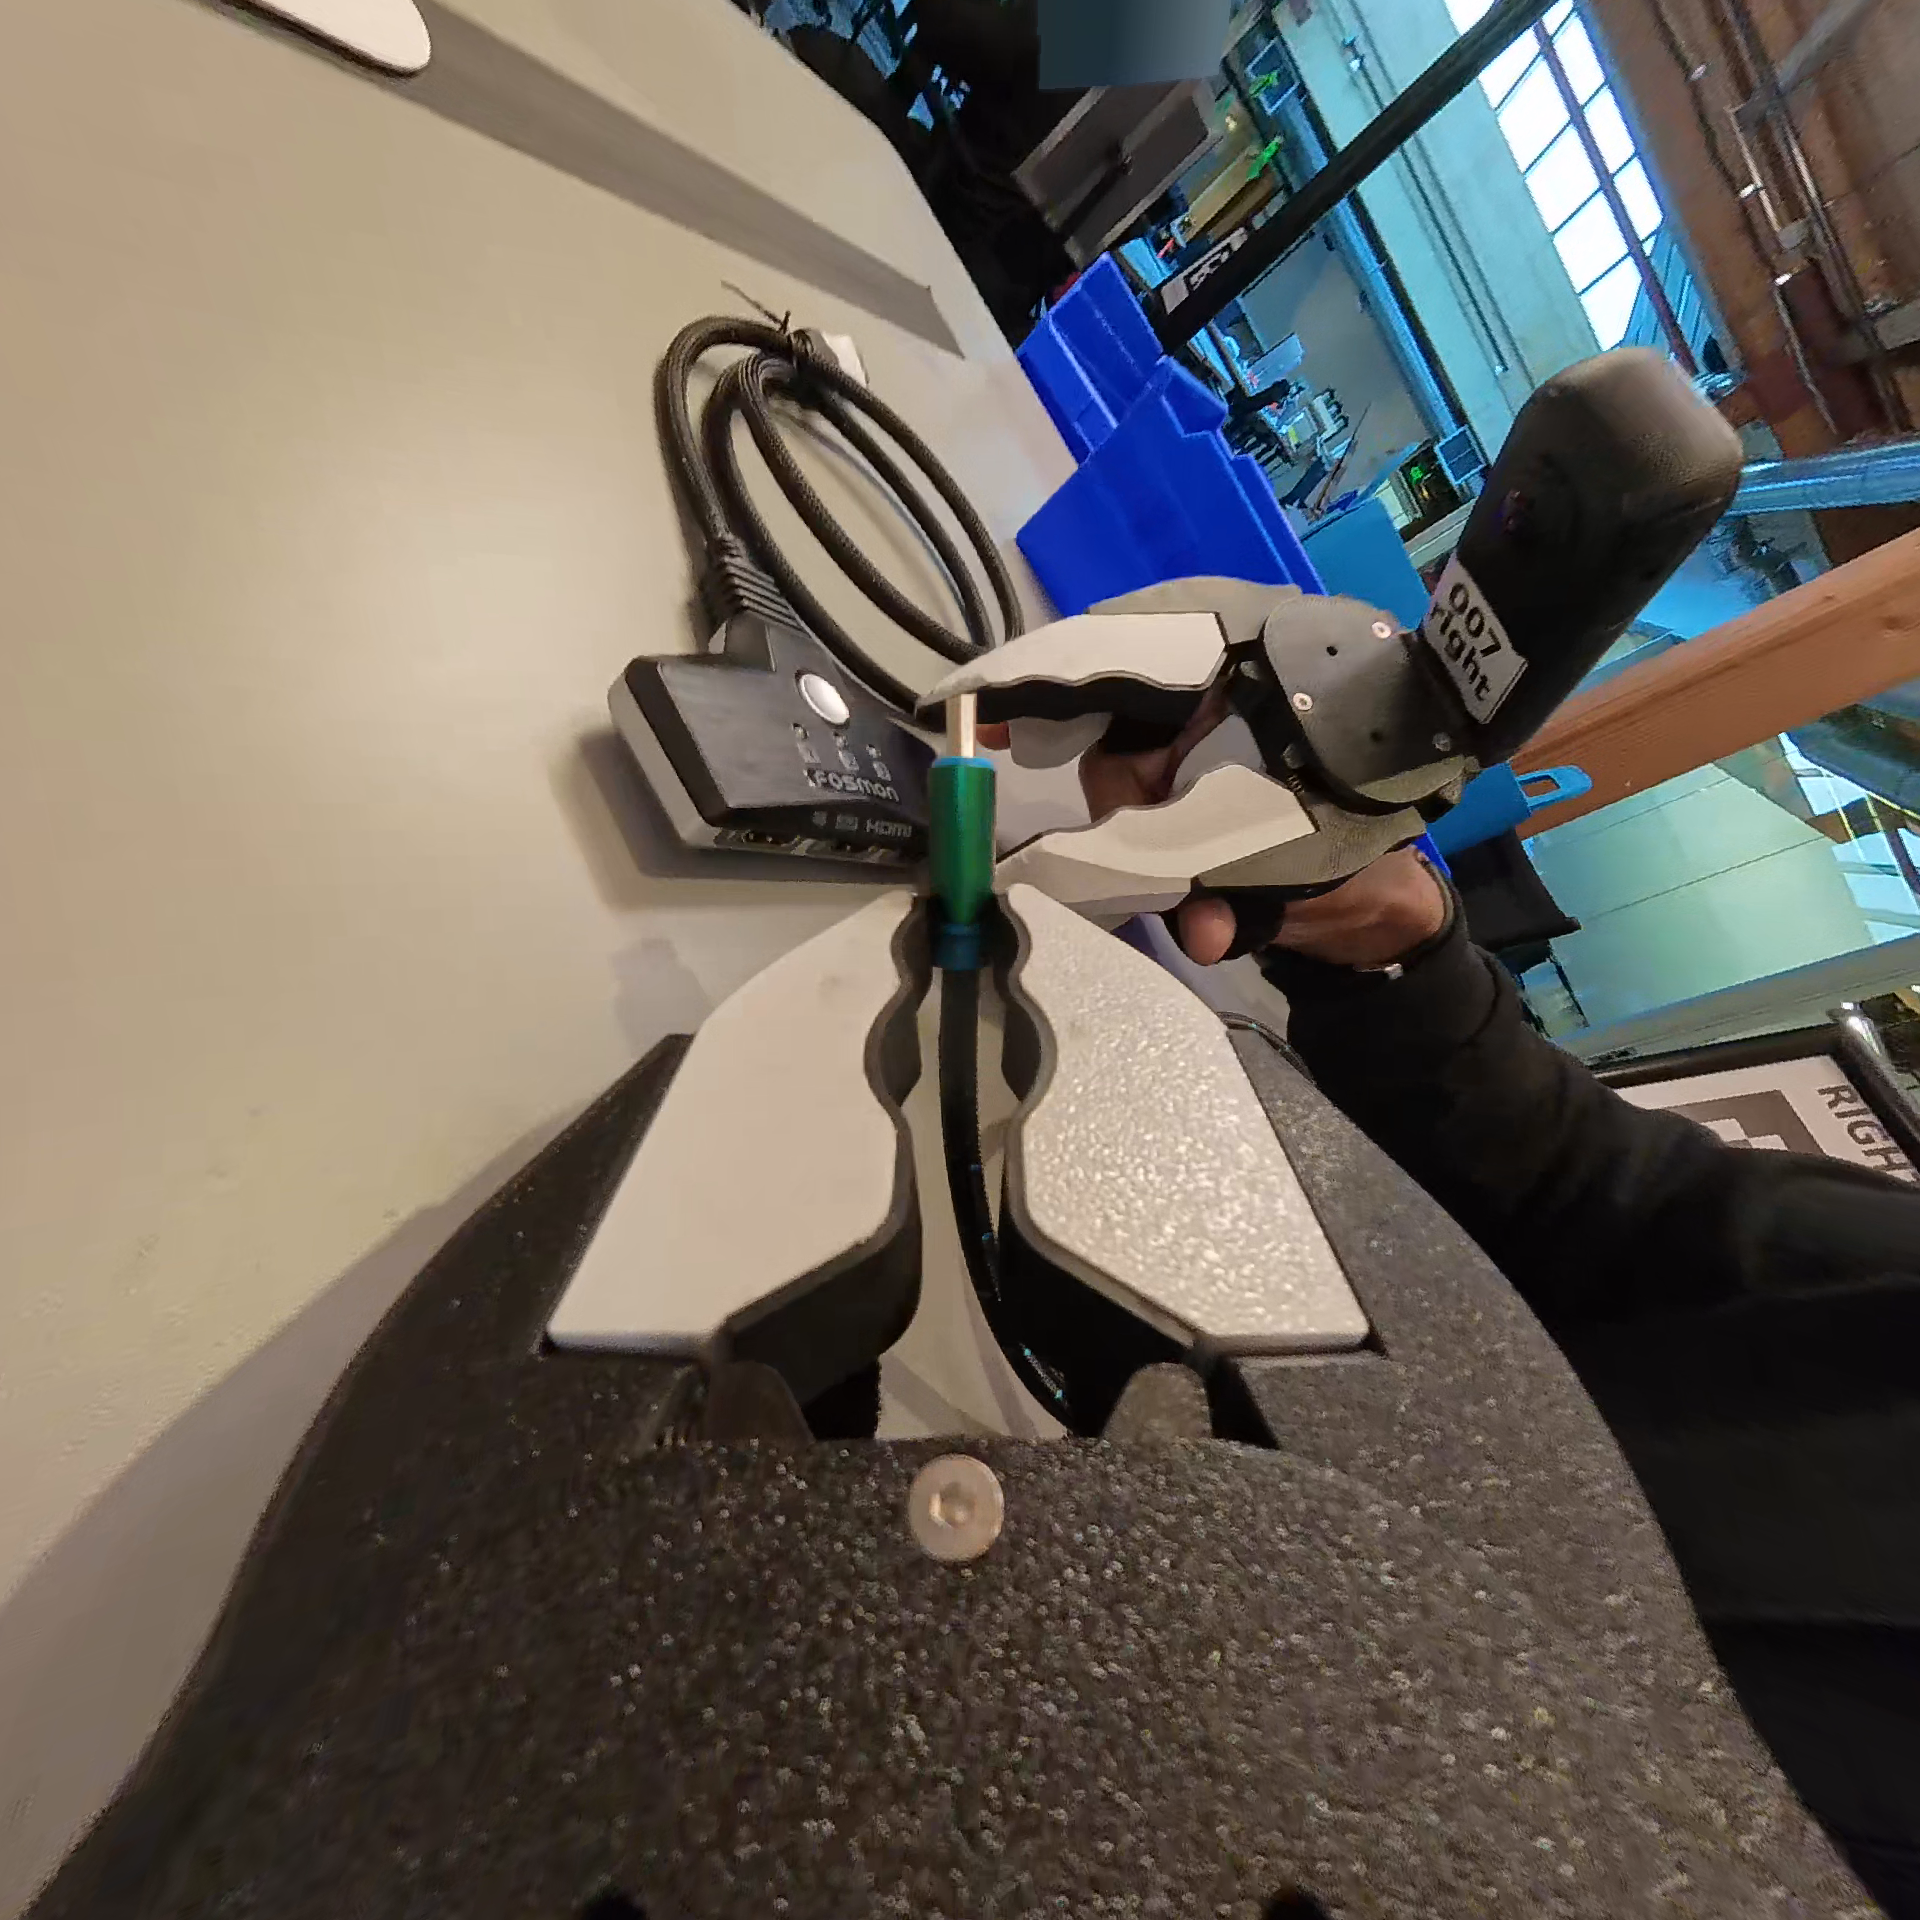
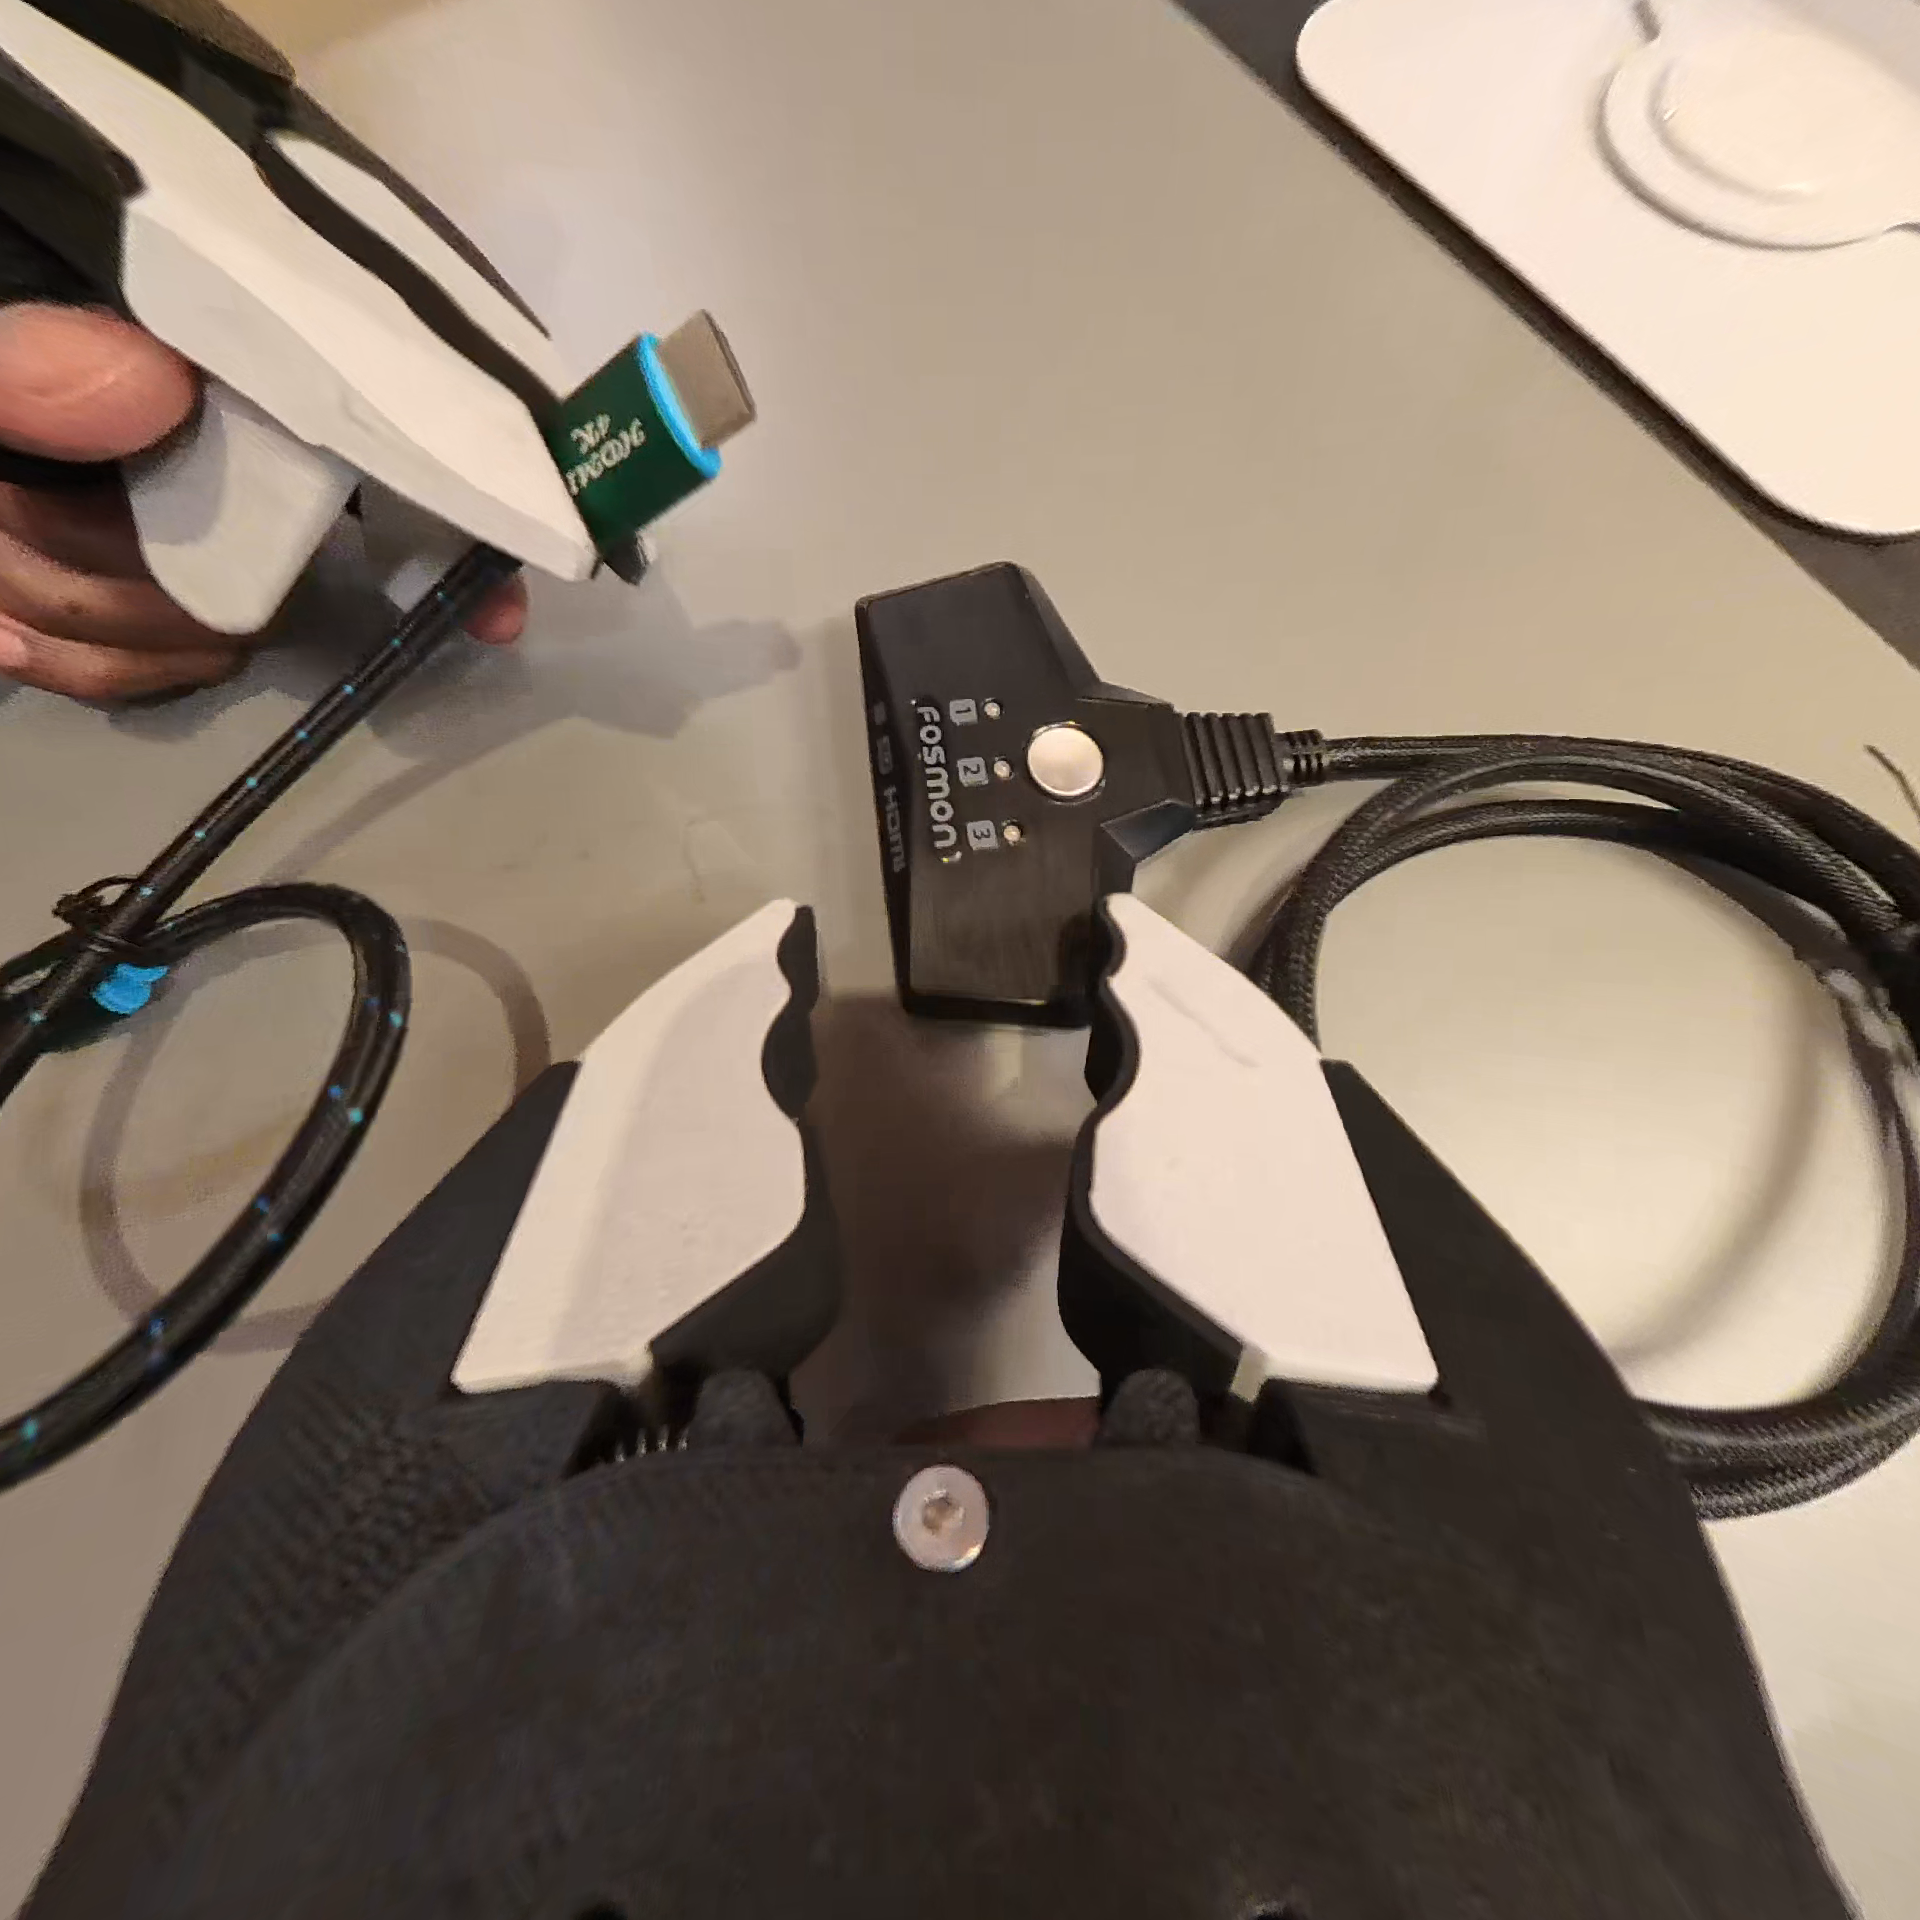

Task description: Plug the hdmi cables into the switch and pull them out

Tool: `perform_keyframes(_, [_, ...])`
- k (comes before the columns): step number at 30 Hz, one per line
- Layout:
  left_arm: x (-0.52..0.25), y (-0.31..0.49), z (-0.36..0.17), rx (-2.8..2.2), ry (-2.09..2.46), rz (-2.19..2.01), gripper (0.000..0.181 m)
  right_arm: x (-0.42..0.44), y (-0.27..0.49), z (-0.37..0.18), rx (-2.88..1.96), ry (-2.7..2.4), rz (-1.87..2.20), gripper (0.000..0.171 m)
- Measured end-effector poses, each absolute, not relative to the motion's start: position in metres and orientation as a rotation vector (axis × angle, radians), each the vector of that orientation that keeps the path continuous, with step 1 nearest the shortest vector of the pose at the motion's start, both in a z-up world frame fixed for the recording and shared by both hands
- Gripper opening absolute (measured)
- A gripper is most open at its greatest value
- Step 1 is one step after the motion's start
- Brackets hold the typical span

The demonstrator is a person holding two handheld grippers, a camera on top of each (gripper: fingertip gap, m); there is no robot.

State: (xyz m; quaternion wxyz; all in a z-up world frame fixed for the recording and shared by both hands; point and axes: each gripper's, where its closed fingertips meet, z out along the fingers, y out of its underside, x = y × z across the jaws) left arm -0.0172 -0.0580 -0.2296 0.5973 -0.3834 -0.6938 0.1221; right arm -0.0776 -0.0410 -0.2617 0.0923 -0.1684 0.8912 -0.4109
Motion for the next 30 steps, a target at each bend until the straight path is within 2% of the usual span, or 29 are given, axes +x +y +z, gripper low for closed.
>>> perform_keyframes(4, [-0.018,-0.056,-0.237,-0.898,-1.637,0.265,0.011,-0.084,-0.047,-0.276,-0.531,2.81,-1.099,0.065])
perform_keyframes(9, [-0.017,-0.057,-0.241,-0.895,-1.661,0.246,0.011,-0.083,-0.055,-0.286,-0.505,2.855,-0.966,0.075])
perform_keyframes(12, [-0.016,-0.056,-0.242,-0.891,-1.665,0.237,0.011,-0.082,-0.062,-0.286,-0.475,2.834,-0.966,0.053])
perform_keyframes(19, [-0.017,-0.052,-0.241,-0.84,-1.647,0.177,0.01,-0.079,-0.065,-0.279,-0.394,2.777,-1.17,0.053])
perform_keyframes(30, [-0.018,-0.044,-0.231,-0.734,-1.57,0.071,0.01,-0.073,-0.069,-0.229,-0.566,2.548,-1.695,0.052])
